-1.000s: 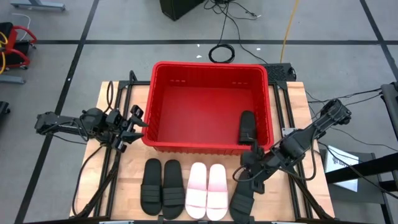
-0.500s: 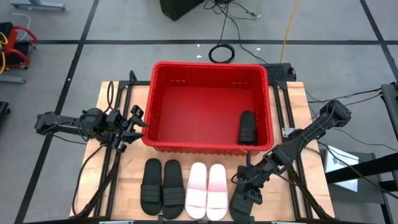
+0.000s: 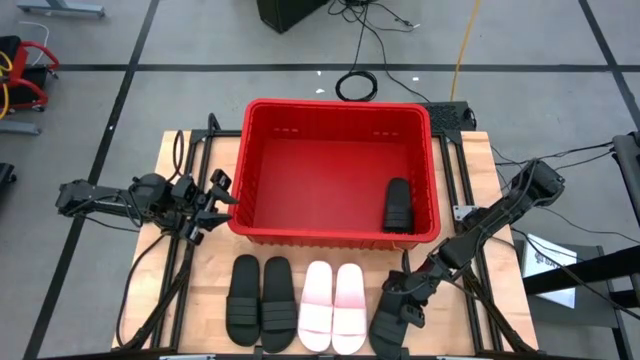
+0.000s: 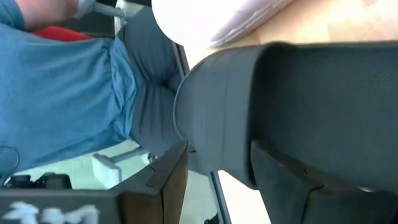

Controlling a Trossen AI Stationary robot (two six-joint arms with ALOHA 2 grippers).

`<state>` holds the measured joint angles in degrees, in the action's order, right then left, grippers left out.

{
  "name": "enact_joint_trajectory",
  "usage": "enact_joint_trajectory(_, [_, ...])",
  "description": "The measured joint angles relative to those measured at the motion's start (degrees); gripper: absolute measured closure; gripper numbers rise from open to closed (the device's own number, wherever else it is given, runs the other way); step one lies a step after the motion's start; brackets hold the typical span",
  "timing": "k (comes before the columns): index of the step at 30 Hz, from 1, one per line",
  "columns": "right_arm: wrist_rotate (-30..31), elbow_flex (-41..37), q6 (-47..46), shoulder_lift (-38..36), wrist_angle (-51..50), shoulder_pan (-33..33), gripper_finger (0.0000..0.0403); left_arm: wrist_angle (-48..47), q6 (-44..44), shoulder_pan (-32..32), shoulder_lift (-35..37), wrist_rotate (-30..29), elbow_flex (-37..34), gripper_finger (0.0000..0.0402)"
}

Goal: Pick and place slides into bin
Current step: Put the right black slide into the red bin

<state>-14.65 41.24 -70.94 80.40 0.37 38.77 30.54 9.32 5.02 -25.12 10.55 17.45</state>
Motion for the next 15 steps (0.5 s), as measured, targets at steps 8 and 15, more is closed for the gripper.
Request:
enact_joint_trajectory(8, [4.09,-0.46,1.57,0.84,0.47,0.78,0.0238,-0.55,-0.01,0.00,0.02,-0.02,-0.02,0.0217])
enact_joint_trajectory(15, [2.72,-0.46,1.51,5.71,5.52,0.78,0.0238,-1.17,-0.02,0.01,0.00,-0.04,-0.02,0.0217])
